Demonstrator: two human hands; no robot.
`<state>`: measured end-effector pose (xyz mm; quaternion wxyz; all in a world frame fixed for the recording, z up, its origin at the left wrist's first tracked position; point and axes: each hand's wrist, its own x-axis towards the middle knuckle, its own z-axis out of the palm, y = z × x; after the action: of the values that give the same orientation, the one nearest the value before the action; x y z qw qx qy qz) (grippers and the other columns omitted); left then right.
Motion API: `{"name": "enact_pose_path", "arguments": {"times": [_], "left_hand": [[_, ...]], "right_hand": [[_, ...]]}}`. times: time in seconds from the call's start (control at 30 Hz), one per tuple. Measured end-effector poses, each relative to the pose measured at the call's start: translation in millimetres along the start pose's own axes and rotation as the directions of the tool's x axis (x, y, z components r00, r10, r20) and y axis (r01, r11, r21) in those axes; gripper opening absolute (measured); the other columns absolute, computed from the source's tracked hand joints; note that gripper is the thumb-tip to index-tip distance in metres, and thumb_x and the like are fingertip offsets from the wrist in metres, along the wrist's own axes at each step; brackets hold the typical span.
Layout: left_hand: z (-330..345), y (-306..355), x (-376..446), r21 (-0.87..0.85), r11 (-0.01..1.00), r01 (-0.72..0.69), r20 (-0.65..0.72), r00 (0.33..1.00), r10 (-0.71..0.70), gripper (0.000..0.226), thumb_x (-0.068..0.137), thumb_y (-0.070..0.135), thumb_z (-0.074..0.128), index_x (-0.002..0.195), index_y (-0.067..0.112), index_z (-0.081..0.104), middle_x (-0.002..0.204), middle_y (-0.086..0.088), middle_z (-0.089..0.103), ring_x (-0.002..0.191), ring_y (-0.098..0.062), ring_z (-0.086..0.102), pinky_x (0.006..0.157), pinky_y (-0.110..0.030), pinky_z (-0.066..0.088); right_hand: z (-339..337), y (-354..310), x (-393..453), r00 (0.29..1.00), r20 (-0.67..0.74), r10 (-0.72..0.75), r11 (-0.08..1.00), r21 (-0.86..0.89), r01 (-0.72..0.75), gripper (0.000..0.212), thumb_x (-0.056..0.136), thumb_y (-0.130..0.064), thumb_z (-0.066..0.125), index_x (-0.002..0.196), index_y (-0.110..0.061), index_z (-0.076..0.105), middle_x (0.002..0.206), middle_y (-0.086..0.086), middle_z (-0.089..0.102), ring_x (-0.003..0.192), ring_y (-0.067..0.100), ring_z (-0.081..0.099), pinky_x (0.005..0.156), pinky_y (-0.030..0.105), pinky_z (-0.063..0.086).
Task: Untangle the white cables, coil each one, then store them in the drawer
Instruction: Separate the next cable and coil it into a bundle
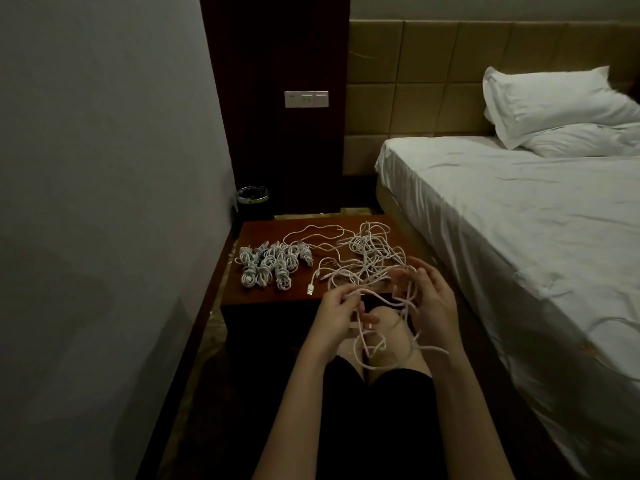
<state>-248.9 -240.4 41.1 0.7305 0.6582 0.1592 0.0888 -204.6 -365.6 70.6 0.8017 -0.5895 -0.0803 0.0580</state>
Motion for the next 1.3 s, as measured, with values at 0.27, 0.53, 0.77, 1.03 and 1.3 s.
{"name": "enact_pose_path", "arguments": {"times": [0.27,0.53,0.77,1.03,1.3], "left_hand": [[-5.2,18.4,2.9,-0.379,0.925,-0.021,-0.143,0.989,-0.036,0.028,0.104,0.003,0.032,0.081,0.006,0.049,0.060,0.000,0.064,0.061,-0.012,0.069,0.060,-0.032,0.058],[-7.2,19.2,6.2,-0.754,0.657,-0.016,-0.132,0.983,-0.128,0.024,0.105,0.005,0.029,0.102,0.001,0.052,0.094,-0.019,0.063,0.070,-0.025,0.074,0.059,-0.035,0.061],[-2.9,18.7,1.8,-0.618,0.785,0.039,-0.120,0.982,-0.144,0.026,0.102,-0.002,0.025,0.098,0.002,0.051,0.090,-0.019,0.067,0.074,-0.026,0.073,0.063,-0.035,0.061],[-21.5,30.6,-15.5,0.180,0.975,0.133,0.205,0.964,-0.170,0.026,0.105,0.020,0.037,0.128,0.015,0.048,0.072,-0.004,0.075,0.068,-0.015,0.073,0.069,-0.027,0.052],[-29.4,48.8,-24.0,-0.229,0.972,-0.054,0.066,0.995,0.071,0.030,0.103,0.017,0.039,0.114,0.004,0.064,0.057,0.001,0.065,0.056,-0.010,0.064,0.060,-0.023,0.052]], "right_hand": [[-10.4,9.1,7.9,0.998,-0.052,0.023,0.964,-0.265,-0.036,0.027,0.101,-0.006,0.039,0.119,-0.017,0.055,0.110,0.000,0.062,0.103,0.014,0.061,0.081,0.027,0.051],[-5.3,-5.3,-3.5,0.883,0.461,0.089,0.760,-0.604,0.239,0.009,0.087,-0.016,0.068,0.092,-0.023,0.071,0.093,-0.004,0.068,0.086,0.015,0.063,0.080,0.029,0.052],[-0.3,14.3,-2.3,0.933,0.344,-0.105,0.639,-0.696,0.328,0.008,0.085,-0.017,0.071,0.092,-0.018,0.073,0.082,-0.008,0.068,0.076,-0.002,0.060,0.064,0.006,0.043],[-9.3,-2.5,-1.4,0.970,0.092,-0.226,0.838,-0.490,0.241,0.011,0.090,-0.018,0.064,0.098,-0.020,0.071,0.083,-0.010,0.069,0.078,0.002,0.067,0.068,0.016,0.052],[-19.1,-13.8,-3.3,0.960,-0.189,-0.209,0.959,-0.233,0.163,0.013,0.095,-0.019,0.056,0.089,-0.023,0.067,0.090,0.004,0.068,0.085,0.019,0.066,0.070,0.027,0.051]]}}
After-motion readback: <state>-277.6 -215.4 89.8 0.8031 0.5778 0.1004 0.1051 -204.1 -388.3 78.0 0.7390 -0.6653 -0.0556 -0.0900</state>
